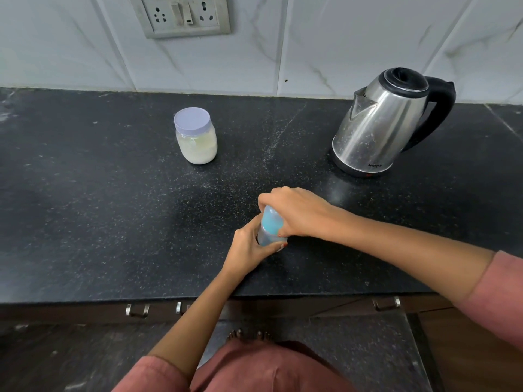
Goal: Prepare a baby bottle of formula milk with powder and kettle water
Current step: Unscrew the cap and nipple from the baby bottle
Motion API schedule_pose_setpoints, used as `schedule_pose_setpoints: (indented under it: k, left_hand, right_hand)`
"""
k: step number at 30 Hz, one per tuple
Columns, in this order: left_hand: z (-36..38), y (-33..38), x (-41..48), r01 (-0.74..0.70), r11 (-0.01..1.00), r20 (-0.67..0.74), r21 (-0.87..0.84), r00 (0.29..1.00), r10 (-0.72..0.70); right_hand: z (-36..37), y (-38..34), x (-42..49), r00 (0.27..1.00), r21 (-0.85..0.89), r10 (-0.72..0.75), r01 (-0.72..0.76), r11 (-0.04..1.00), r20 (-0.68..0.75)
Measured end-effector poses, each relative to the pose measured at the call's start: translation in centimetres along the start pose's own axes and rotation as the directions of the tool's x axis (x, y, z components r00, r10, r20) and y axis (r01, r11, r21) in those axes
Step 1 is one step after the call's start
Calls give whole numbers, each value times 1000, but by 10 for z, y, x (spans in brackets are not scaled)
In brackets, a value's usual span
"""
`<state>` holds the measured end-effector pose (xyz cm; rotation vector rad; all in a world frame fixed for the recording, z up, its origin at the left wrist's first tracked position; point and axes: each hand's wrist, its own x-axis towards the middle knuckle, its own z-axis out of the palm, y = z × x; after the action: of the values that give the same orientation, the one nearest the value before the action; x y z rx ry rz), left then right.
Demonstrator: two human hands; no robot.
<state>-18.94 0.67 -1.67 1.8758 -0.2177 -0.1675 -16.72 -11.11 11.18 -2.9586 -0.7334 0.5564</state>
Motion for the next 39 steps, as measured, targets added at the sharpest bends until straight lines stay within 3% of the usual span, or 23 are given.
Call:
schedule_pose_setpoints:
  k: [3, 5, 8, 11, 15, 27, 31, 34, 39]
  left_hand:
    - [0, -1, 0, 1, 1000, -1, 10, 1000, -1]
    - [0, -2, 0, 1, 1000, -4, 8, 1000, -1]
    - [1, -3, 1, -4, 1000, 0, -2, 1000, 4]
    - [2, -6, 1, -4, 1000, 0, -10, 1000, 4]
    - [2, -6, 1, -13, 1000, 6, 8, 1000, 13]
    - [2, -5, 1, 11, 1000, -7, 19, 1000, -11]
    - [2, -6, 1, 5, 1000, 2, -1, 1000, -5]
    - [2, -7, 1, 17, 1000, 1, -7, 1000, -17]
    - [3, -10, 2, 19, 1000, -4, 1, 1000, -19]
  right_hand:
    - [-3, 7, 1, 990, -49, -136, 138, 989, 35]
    - [-4, 11, -1, 987, -62, -150, 154, 986, 62]
    - [-5, 11, -5, 995, 10, -75, 74, 997, 70]
    - [-12, 10, -11, 999, 104, 35, -32, 994, -31]
    - [-14, 7, -13, 994, 40, 100, -98, 994, -40]
    - [-12, 5, -9, 997, 202, -61, 50, 978, 50]
    - [-13, 5, -12, 1000, 220, 18, -15, 975, -12]
    - [-10, 1, -15, 993, 100, 102, -95, 990, -65]
    - [-5, -1, -11, 997, 138, 63, -55, 989, -51]
